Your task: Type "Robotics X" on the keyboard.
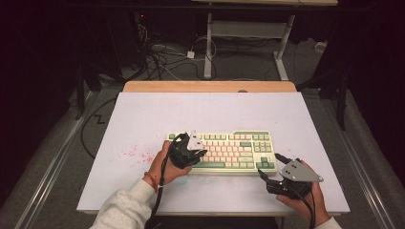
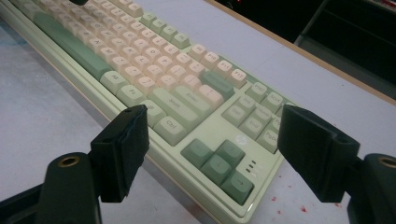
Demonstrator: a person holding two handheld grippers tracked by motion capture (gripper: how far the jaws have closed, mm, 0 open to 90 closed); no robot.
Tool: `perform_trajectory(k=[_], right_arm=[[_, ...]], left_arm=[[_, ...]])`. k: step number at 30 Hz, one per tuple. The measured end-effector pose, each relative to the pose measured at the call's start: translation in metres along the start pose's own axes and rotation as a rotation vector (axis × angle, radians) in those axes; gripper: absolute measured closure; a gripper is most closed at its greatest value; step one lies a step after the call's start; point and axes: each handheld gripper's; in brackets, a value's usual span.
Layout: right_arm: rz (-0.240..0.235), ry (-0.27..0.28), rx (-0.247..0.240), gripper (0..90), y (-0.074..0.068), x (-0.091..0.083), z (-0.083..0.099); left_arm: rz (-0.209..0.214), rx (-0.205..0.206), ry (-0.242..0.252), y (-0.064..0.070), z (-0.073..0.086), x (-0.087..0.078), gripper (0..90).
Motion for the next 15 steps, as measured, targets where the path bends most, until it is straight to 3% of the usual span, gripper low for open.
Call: perform_trajectory(k=[1, 4, 8, 15], right_arm=[[0.0, 0.004, 0.003, 25.6, 0.0, -0.001, 0.0], [0.002, 0.003, 0.003, 25.8, 0.001, -0.001, 0.0], [0.001, -0.002, 0.003, 25.8, 0.0, 0.0, 0.0], [-0.001, -0.006, -0.002, 25.8, 0.0, 0.001, 0.0]], left_arm=[[-0.004, 0.0, 0.017, 0.0, 0.001, -0.002, 65.0], [-0.042, 0.0, 0.055, 0.0, 0.004, -0.008, 59.4], [-0.109, 0.015, 0.081, 0.002, 0.009, -0.014, 44.7], [-0.126, 0.044, 0.107, 0.004, 0.019, -0.022, 25.3]])
Point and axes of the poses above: each handheld gripper's, and its own axes: x roughly forward along the jaws, z roughly out of its underside, y roughly to its right, and after that the axes turned 6 degrees about z, right-handed
